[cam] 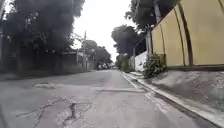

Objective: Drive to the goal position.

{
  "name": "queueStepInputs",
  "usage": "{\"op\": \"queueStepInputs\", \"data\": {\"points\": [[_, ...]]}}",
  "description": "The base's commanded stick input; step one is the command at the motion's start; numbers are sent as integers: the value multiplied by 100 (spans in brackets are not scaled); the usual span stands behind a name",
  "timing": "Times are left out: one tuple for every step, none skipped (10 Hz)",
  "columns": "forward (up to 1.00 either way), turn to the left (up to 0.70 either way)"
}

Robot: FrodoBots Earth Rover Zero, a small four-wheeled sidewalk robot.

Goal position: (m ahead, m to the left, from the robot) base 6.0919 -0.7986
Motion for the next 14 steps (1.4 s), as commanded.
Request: {"op": "queueStepInputs", "data": {"points": [[70, -35], [70, -35], [70, -35], [70, -35], [70, -8], [70, 0], [70, 0], [70, 0], [70, 0], [70, 0], [70, 0], [70, 0], [70, -1], [70, -2]]}}
